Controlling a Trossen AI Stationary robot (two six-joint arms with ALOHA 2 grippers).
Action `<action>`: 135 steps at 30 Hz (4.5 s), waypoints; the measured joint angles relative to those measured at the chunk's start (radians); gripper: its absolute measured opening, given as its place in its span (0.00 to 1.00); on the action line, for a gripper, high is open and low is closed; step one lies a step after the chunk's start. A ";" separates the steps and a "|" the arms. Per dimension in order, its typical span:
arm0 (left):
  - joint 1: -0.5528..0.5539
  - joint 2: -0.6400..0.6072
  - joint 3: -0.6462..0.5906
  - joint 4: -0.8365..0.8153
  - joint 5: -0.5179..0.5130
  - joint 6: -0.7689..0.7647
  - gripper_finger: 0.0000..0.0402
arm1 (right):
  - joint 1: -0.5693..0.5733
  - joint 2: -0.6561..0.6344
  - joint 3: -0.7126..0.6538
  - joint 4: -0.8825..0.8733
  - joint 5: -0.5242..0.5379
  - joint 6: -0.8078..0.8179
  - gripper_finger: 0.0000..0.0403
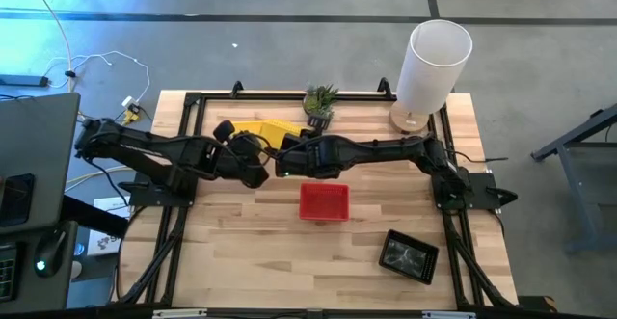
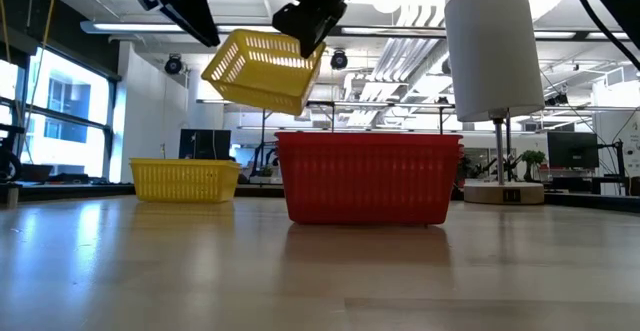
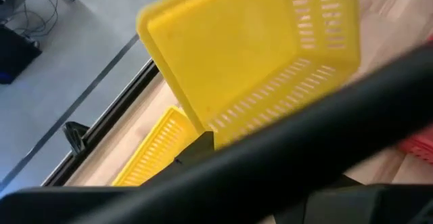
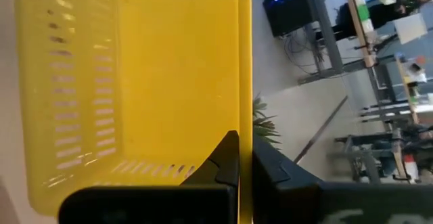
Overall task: Stack baskets by color
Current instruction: Stack the right yellow bin on top of the left stacked yellow bins
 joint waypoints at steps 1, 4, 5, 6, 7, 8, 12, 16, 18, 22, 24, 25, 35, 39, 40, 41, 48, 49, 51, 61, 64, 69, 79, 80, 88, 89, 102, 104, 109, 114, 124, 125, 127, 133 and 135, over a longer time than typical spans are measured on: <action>0.006 -0.006 0.000 -0.001 0.005 0.010 0.25 | -0.002 0.000 0.000 0.000 0.006 0.003 0.00; 0.020 -0.031 0.001 0.003 0.013 0.028 0.25 | -0.011 0.000 0.000 0.003 0.006 0.021 0.00; 0.024 -0.039 0.001 0.004 0.017 0.031 0.25 | -0.015 0.000 0.000 0.002 0.006 0.028 0.00; 0.029 -0.045 0.001 0.004 0.019 0.034 0.25 | -0.018 0.000 0.000 0.004 0.006 0.029 0.00; 0.033 -0.052 0.001 0.005 0.022 0.036 0.25 | -0.022 0.000 0.000 0.006 0.005 0.031 0.00; 0.036 -0.057 0.001 0.007 0.024 0.036 0.25 | -0.025 0.000 0.000 0.008 0.004 0.031 0.00; 0.056 -0.063 0.001 0.007 0.029 0.042 0.25 | -0.033 0.000 0.000 0.022 -0.011 0.027 0.00; 0.098 -0.063 0.001 0.007 0.023 0.081 0.25 | -0.037 0.000 0.000 0.027 -0.010 0.028 0.00; 0.127 -0.063 0.001 0.008 0.023 0.107 0.25 | -0.040 0.000 0.000 0.028 -0.003 0.031 0.00; 0.170 -0.067 0.001 0.028 0.047 0.177 0.25 | -0.048 0.000 0.000 0.025 -0.004 0.038 0.00; 0.181 -0.075 0.001 0.056 0.062 0.212 0.25 | -0.052 0.000 0.000 0.026 -0.009 0.046 0.00; 0.186 -0.075 0.001 0.070 0.065 0.221 0.25 | -0.052 0.000 0.000 0.024 -0.010 0.048 0.00; 0.202 -0.071 0.001 0.076 0.055 0.206 0.25 | -0.055 0.000 0.000 0.029 -0.031 0.080 0.00; 0.202 -0.066 0.001 0.072 -0.010 0.207 0.25 | -0.054 0.000 0.001 0.033 -0.038 0.099 0.00; 0.202 -0.065 0.001 0.072 -0.017 0.209 0.25 | -0.054 0.000 0.001 0.033 -0.038 0.099 0.00; 0.202 -0.065 0.001 0.072 -0.022 0.209 0.25 | -0.054 0.000 0.001 0.034 -0.037 0.099 0.00; 0.248 -0.064 0.001 0.073 0.000 0.243 0.25 | -0.054 0.000 0.001 0.042 -0.033 0.098 0.00; 0.255 -0.060 0.002 0.077 0.005 0.251 0.25 | -0.054 0.000 0.001 0.043 -0.033 0.096 0.00; 0.266 -0.047 0.002 0.081 0.007 0.257 0.25 | -0.054 0.000 0.001 0.043 -0.040 0.094 0.00; 0.278 -0.016 0.003 0.106 -0.044 0.264 0.25 | -0.060 0.000 0.000 0.058 -0.060 0.094 0.00; 0.278 -0.016 0.003 0.107 -0.099 0.298 0.25 | -0.061 -0.001 0.000 0.075 -0.058 0.096 0.00; 0.278 -0.036 0.003 0.088 -0.097 0.399 0.25 | -0.061 -0.002 0.000 0.075 -0.057 0.095 0.00; 0.278 -0.166 0.001 0.078 0.123 0.528 0.25 | -0.062 -0.002 0.002 0.089 -0.060 0.050 0.00; 0.278 -0.173 0.001 0.075 0.134 0.536 0.25 | -0.062 -0.002 0.002 0.092 -0.061 0.049 0.00; 0.280 -0.190 0.001 0.071 0.180 0.561 0.25 | -0.064 -0.002 0.002 0.092 -0.070 0.049 0.00; 0.280 -0.190 0.001 0.070 0.174 0.562 0.25 | -0.064 -0.002 0.002 0.093 -0.076 0.050 0.00; 0.280 -0.198 0.001 0.070 0.273 0.525 0.25 | -0.064 -0.002 0.001 0.086 -0.069 0.045 0.00; 0.280 -0.180 0.001 0.070 0.286 0.505 0.25 | -0.064 -0.002 0.001 0.076 -0.064 0.042 0.00; 0.273 -0.130 0.002 0.071 0.272 0.468 0.25 | -0.063 -0.002 0.017 0.060 -0.063 0.041 0.00; 0.255 -0.135 0.003 0.084 0.317 0.449 0.25 | -0.081 -0.004 0.050 0.064 -0.060 0.034 0.00; 0.127 -0.202 0.003 0.094 0.414 0.415 0.25 | -0.160 -0.009 0.053 0.075 -0.065 0.026 0.00; 0.116 -0.208 0.003 0.096 0.425 0.414 0.25 | -0.168 -0.009 0.053 0.081 -0.065 0.020 0.00; 0.098 -0.215 0.003 0.099 0.432 0.411 0.25 | -0.179 -0.009 0.054 0.099 -0.070 0.000 0.00; 0.068 -0.230 0.003 0.103 0.500 0.406 0.25 | -0.211 -0.007 0.054 0.115 -0.106 -0.038 0.00; 0.066 -0.229 0.003 0.103 0.505 0.403 0.25 | -0.216 -0.008 0.054 0.132 -0.138 -0.038 0.00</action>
